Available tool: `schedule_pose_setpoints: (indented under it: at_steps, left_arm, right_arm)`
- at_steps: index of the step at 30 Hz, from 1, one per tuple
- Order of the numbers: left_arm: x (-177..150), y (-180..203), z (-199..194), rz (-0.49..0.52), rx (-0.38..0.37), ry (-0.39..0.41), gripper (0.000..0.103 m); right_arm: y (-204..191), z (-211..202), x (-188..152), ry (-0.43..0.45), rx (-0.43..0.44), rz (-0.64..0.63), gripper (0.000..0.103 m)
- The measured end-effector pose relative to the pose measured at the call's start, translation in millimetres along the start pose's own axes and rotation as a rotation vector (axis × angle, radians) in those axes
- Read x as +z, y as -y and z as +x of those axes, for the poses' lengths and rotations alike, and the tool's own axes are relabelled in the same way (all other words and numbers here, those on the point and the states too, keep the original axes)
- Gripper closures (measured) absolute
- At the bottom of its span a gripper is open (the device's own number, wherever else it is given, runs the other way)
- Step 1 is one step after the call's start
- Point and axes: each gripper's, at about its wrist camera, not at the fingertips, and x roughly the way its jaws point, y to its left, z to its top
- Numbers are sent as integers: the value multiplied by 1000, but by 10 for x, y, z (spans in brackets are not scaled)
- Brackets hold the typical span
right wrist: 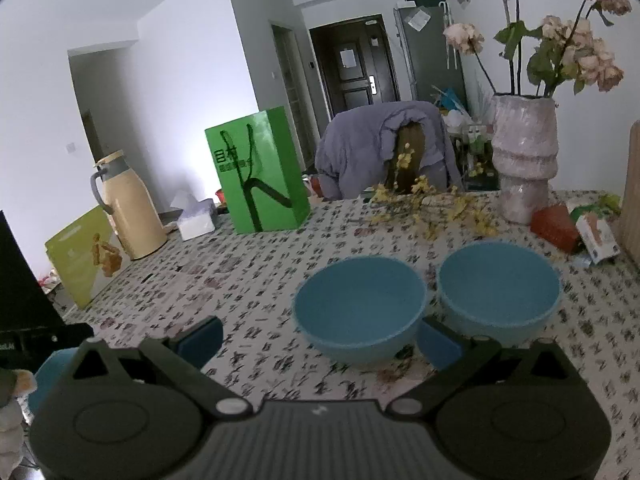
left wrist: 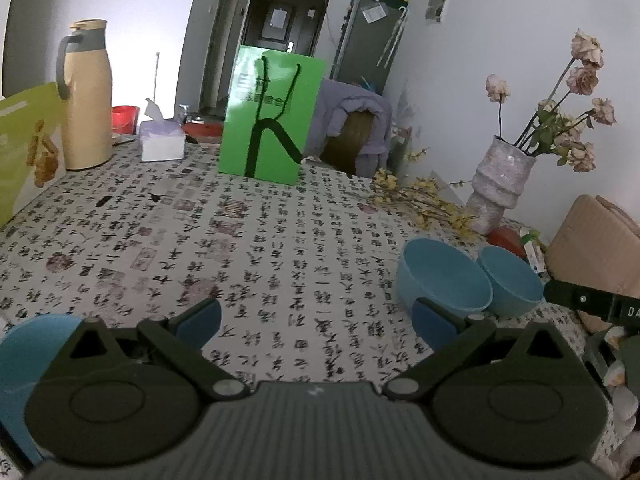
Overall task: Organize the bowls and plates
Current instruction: 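Pull both grippers back toward the two remaining blue bowls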
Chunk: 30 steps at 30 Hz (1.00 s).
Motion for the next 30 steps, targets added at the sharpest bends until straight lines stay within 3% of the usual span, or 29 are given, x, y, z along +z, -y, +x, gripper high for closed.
schedule_pose_setpoints:
  at_steps: [23, 30]
  left_arm:
    - [501, 644, 898, -54, 62, -114, 0]
    - [566, 833, 1174, -36, 103, -140, 0]
  right_arm:
    - [577, 810, 751, -72, 32, 25, 0]
    - [712, 1113, 713, -88, 36, 34, 10]
